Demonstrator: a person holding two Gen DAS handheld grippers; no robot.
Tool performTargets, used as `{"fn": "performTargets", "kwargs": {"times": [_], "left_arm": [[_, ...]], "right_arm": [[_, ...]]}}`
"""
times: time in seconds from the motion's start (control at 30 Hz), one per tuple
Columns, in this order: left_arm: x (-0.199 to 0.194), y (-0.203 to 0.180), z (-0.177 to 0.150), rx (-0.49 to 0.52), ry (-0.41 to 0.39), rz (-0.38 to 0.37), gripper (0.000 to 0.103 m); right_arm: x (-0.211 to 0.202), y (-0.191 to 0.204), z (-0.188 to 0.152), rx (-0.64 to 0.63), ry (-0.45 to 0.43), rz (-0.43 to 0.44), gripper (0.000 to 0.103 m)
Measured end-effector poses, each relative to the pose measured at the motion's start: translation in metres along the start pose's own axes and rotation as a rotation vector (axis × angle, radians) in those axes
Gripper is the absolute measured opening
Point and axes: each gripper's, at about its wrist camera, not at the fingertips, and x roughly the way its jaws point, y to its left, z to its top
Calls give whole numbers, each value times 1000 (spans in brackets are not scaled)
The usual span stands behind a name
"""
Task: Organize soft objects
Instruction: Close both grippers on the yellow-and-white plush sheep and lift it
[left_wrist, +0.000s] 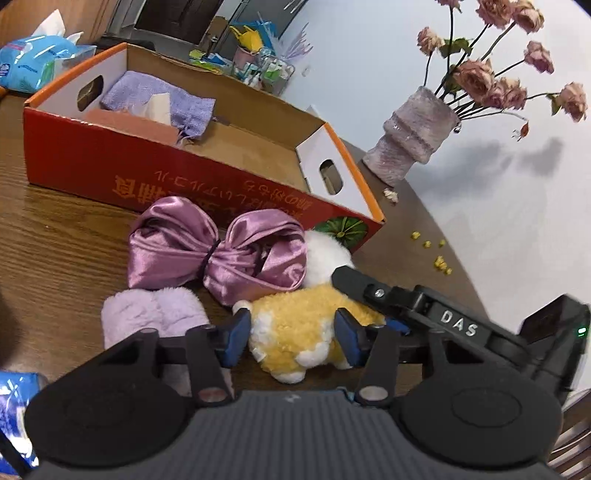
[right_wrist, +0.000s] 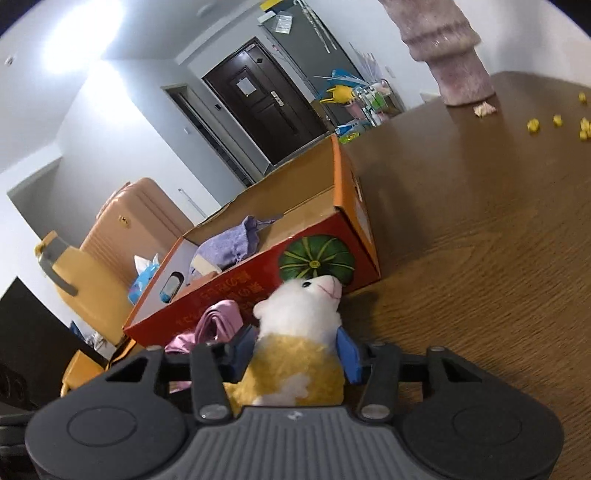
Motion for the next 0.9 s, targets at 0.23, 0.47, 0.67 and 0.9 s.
{"fn": "performTargets", "kwargs": {"times": [0.23, 0.47, 0.67, 0.9], "left_arm": [[-12, -10, -7, 26, -15, -22, 38], [-69, -44, -30, 145, -74, -80, 38], [-105, -59, -53, 181, -115, -128, 38], [-122, -59, -44, 180, -162, -132, 38]], "right_arm": [[-15, 0, -1, 52, 2, 12, 45], [-90, 29, -23, -4, -118, 25, 43], [-137, 41, -38, -20, -172, 42, 42], [-140, 59, -28, -58, -203, 63, 42]]}}
